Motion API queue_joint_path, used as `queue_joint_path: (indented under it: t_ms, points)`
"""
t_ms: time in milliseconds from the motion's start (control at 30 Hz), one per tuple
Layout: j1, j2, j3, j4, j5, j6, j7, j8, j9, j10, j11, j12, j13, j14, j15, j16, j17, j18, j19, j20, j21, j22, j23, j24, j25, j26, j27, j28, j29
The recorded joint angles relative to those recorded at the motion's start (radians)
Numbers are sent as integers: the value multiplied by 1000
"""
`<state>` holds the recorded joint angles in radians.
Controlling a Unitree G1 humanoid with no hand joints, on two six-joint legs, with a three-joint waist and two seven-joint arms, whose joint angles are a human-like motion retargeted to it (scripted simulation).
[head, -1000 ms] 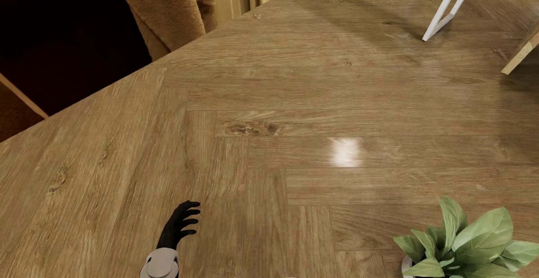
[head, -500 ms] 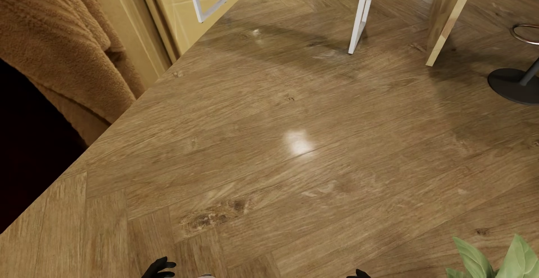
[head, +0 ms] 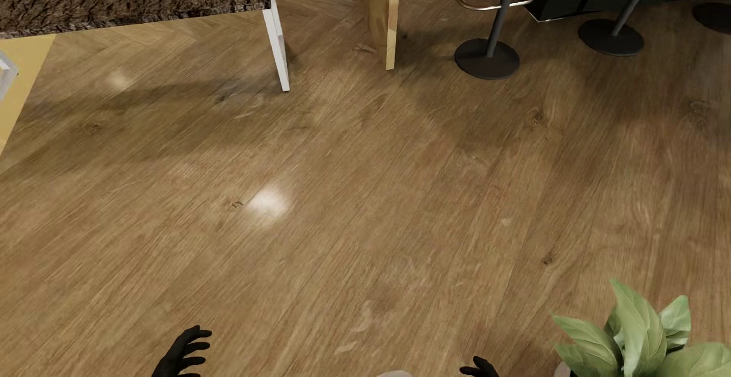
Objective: Avoid the plant
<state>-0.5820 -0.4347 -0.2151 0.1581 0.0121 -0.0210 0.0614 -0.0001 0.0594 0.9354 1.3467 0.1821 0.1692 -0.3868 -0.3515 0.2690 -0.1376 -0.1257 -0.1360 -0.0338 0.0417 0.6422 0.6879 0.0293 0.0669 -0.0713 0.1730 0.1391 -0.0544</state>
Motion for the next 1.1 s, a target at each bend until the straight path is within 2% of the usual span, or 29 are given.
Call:
queue_joint_path:
  t_ms: [33,100,133,167,200,267,300,333,367,400,433,467,533,567,600,633,667,700,733,767,800,833,867,933,967,1000,1033,1067,1100]
  points:
    - [82,-53,-45,9,-24,-32,35,-33,1,-53,-3,-46,50,-20,10,-9,-11,-4,43,1,-29,-38,-49,-15,13,10,-17,37,57]
    - [217,-129,-120,35,-49,-77,78,-68,-14,-106,-198,-143,124,-43,-139,-71,-22,-41,105,-44,-41,-118,-95,-41,-30,-4,-27,76,101]
    - [182,-122,-99,42,-61,-94,49,-65,-22,60,-372,-194,148,25,-115,-115,-36,-64,51,-80,15,-112,-34,-35,-69,-33,-44,68,81]
    - [86,-81,-53,27,-28,-64,-38,-56,-18,278,-374,-216,139,217,-155,-130,-80,-72,50,-137,85,-62,65,-10,-96,-63,-60,44,55]
    - [15,-22,-1,-32,4,-19,-98,-36,-11,338,-407,-156,133,203,-179,-151,-79,-68,52,-88,53,-29,60,29,-105,-77,-61,5,28]
    - [-114,95,114,-95,52,63,-100,16,-12,259,-476,-9,103,47,-227,-112,-33,-49,56,-35,22,-34,-43,96,-90,-20,-65,-74,-26]
    - [-140,154,137,-103,69,96,-85,46,-18,152,-494,60,43,26,-259,-101,-22,-43,58,-4,38,-18,-54,104,-73,6,-75,-96,-33]
    - [-151,179,145,-93,88,127,-65,63,-20,33,-453,104,-13,33,-274,-76,-6,-44,76,4,40,-24,-68,98,-56,28,-81,-104,-30]
    - [-113,146,140,-69,103,139,-39,64,-10,-48,-283,96,-62,160,-223,-46,-7,-46,30,6,33,37,-77,76,-35,4,-79,-95,-12]
    - [-68,71,108,-60,55,96,15,21,-3,-32,-123,74,-76,102,-87,-16,-2,54,11,5,38,43,-57,44,-18,-9,-77,-63,23]
    - [-9,8,74,-44,0,51,65,-32,6,-32,-56,34,-61,52,-7,-14,5,123,49,6,5,18,-29,16,-10,-5,-75,-19,64]
    - [64,-46,7,-24,-31,10,91,-67,25,-48,-40,-25,-23,12,-49,-12,-20,53,98,16,-9,-17,-37,-7,-18,7,-61,25,100]
    - [161,-115,-75,5,-78,-53,135,-72,-12,-38,-247,-134,106,-64,-159,-80,-63,56,85,-79,-25,-99,-67,-31,-57,21,-22,84,107]
    - [108,-102,-56,27,-74,-70,95,-53,-30,138,-364,-192,127,-12,-131,-132,-94,17,106,-99,35,-100,21,-26,-66,0,-11,83,80]
    - [35,-57,-12,1,-40,-55,-7,-39,-31,280,-378,-175,114,85,-162,-149,-91,-7,107,-119,67,-51,80,-10,-52,-60,8,58,38]
    - [-19,1,35,-33,-11,-26,-88,-28,-29,286,-409,-104,121,62,-186,-151,-66,-27,111,-94,36,-56,49,11,-27,-91,23,18,-2]
    - [-70,52,99,-39,18,8,-117,-8,-39,220,-443,-24,121,-11,-209,-119,-38,-40,116,-67,13,-48,9,37,-4,-99,21,-28,-37]
    - [-90,102,113,-47,39,47,-123,17,-44,100,-468,41,68,1,-234,-96,-14,-54,126,-22,16,-2,-46,57,-6,-85,17,-66,-52]
    - [-61,108,108,-37,43,51,-98,43,-47,-8,-409,75,27,57,-249,-50,42,-42,108,-14,-2,35,-100,64,-13,-54,-2,-93,-41]
    - [-4,59,73,-36,12,8,-36,18,-37,-5,-252,50,6,7,-193,-1,55,82,34,-19,54,65,-67,54,-10,-7,-47,-100,7]
    - [64,16,24,-34,-9,-24,2,-29,-29,-34,-164,4,31,-25,-153,-3,21,46,36,-5,28,44,-36,34,7,36,-84,-81,81]
    - [142,-21,-26,-26,-11,-53,40,-66,-24,-76,-123,-38,65,-51,-151,-15,-17,39,78,-9,-6,-3,-26,9,26,65,-101,-48,139]
    - [221,-55,-88,-6,1,-69,76,-100,-23,-119,-135,-73,102,-76,-159,-41,-39,34,88,-30,-20,-73,-47,-21,41,76,-97,-6,165]
    - [305,-110,-152,1,-7,-97,82,-93,-32,-86,-274,-196,155,-107,-173,-88,-27,-2,97,-83,1,-108,-76,-58,31,22,-61,45,123]
    - [235,-100,-106,-25,-43,-115,36,-71,-41,132,-392,-254,174,0,-104,-148,-59,-28,47,-77,58,-58,-17,-57,15,-36,-53,44,77]
    - [139,-57,-39,-40,-15,-77,-36,-62,-27,294,-387,-217,164,135,-148,-165,-57,-46,46,-103,82,-41,67,-39,0,-74,-45,22,26]
    - [40,-23,34,-62,15,-19,-88,-52,-29,319,-400,-137,158,130,-181,-151,-60,-58,47,-120,59,-47,67,-12,0,-87,-25,-15,-14]
    - [-37,23,80,-79,43,39,-120,-31,-32,274,-426,-31,115,23,-209,-123,-56,-68,51,-61,22,-1,4,26,5,-94,3,-60,-41]
    - [-90,77,120,-79,58,77,-116,1,-35,213,-449,48,67,1,-241,-92,-43,-76,58,-15,23,10,-36,64,-1,-41,8,-98,-51]
